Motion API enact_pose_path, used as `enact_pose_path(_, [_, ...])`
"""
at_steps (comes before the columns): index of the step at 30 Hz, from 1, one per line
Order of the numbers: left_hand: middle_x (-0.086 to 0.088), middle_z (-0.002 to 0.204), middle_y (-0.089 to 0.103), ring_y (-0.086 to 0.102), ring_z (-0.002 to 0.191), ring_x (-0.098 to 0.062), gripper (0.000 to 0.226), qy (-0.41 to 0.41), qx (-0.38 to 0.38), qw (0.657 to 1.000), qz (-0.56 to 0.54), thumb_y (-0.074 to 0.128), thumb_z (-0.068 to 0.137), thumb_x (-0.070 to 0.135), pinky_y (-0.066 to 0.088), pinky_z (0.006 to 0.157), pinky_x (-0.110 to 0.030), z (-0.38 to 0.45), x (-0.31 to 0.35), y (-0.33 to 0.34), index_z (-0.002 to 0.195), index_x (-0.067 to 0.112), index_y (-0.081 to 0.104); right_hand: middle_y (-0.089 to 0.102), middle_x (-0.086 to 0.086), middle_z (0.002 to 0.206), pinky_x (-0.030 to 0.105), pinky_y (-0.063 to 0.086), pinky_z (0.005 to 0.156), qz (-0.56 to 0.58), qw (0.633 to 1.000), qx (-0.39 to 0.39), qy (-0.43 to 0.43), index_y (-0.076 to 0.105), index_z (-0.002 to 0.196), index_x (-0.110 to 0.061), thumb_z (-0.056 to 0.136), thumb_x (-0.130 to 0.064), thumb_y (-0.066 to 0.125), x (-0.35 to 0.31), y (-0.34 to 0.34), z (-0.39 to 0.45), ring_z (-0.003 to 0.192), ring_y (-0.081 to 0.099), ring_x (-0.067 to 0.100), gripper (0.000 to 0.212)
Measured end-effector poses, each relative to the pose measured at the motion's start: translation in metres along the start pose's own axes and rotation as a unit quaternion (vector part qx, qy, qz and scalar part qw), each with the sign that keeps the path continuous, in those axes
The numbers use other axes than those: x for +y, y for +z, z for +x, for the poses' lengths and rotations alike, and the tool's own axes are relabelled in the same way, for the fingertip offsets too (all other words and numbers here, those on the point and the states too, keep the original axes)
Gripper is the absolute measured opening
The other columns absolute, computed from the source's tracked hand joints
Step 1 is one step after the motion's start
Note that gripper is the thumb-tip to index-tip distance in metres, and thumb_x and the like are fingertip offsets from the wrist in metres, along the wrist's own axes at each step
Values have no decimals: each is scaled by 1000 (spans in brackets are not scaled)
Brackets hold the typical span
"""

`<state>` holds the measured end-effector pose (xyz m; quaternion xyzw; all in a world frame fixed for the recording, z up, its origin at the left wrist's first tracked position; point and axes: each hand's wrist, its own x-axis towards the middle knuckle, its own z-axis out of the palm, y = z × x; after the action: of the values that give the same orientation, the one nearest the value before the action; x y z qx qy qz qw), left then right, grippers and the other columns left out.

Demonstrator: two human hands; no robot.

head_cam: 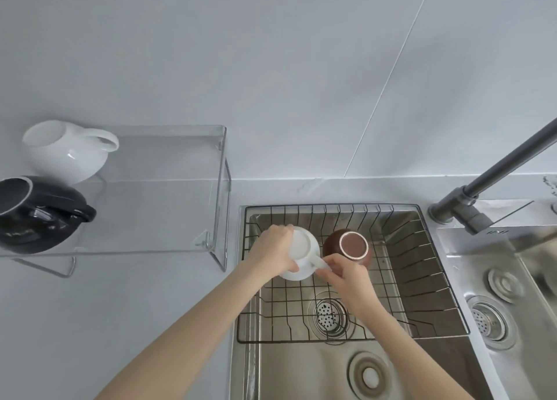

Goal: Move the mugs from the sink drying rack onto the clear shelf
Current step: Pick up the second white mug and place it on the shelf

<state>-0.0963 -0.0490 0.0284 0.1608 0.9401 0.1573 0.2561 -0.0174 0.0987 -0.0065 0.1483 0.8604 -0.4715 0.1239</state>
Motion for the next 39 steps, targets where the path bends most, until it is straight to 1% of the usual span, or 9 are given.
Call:
enact_pose_path(5, [-13,115,58,54,106,-29,63,36,94,995,-11,75,68,17,42,76,-34,-29,25,-55,121,5,44,71,-5,79,8,44,60,-1,996,39,-76,63,82,-27,82,-22,63,-56,-43,-17,67,61,0,5])
enact_pose_path(8, [-14,116,58,53,108,-31,65,58,152,986,-33,74,68,16,47,83,-37,-49,27,-95,124,3,44,70,-12,76,1,40,58,12,991,58,-121,65,83,-26,80,-24,66,-97,-60,-23,63,58,-11,3])
enact_pose_path(11, [-16,121,58,53,113,-33,68,68,180,979,-66,77,64,18,47,93,-44,-68,17,-137,124,2,47,72,-6,78,3,40,58,34,985,66,-157,67,84,-20,79,-23,67,-135,-62,-21,65,59,-3,6])
enact_pose_path(17, [-10,86,60,52,80,-27,44,56,213,972,-82,82,56,21,38,62,-32,-84,-33,-192,88,2,57,73,4,80,1,41,59,61,976,46,-206,68,85,-13,80,-19,67,-196,-29,0,72,63,5,8])
enact_pose_path(26, [-12,82,61,57,80,-31,43,10,204,974,-102,82,54,21,39,61,-32,-64,-116,-221,85,0,61,70,5,78,6,41,57,74,976,16,-204,68,85,-12,80,-19,66,-242,39,44,75,61,16,9])
enact_pose_path(31, [-4,68,53,46,66,-24,36,0,172,977,-125,83,55,19,31,54,-30,-44,-138,-221,76,0,60,74,7,83,33,48,72,21,980,30,-196,68,85,-15,80,-24,65,-239,58,72,80,65,23,11])
enact_pose_path(34, [-3,63,49,43,60,-22,33,-11,162,978,-133,84,53,18,31,55,-29,-31,-146,-218,67,4,57,73,9,82,24,46,74,9,980,21,-199,67,86,-12,81,-25,64,-235,64,86,75,63,22,14])
enact_pose_path(36, [-2,59,43,37,56,-21,38,-16,160,978,-130,84,52,19,27,53,-28,-29,-146,-220,59,9,48,73,11,79,13,31,96,-7,975,27,-220,66,85,-8,83,-25,63,-235,62,88,73,62,25,17])
enact_pose_path(39, [-7,67,46,40,61,-23,38,-20,153,980,-122,84,52,21,30,59,-30,-23,-147,-220,69,2,56,74,12,79,21,15,111,-41,968,34,-244,65,87,-5,84,-23,61,-234,62,90,79,65,29,19])
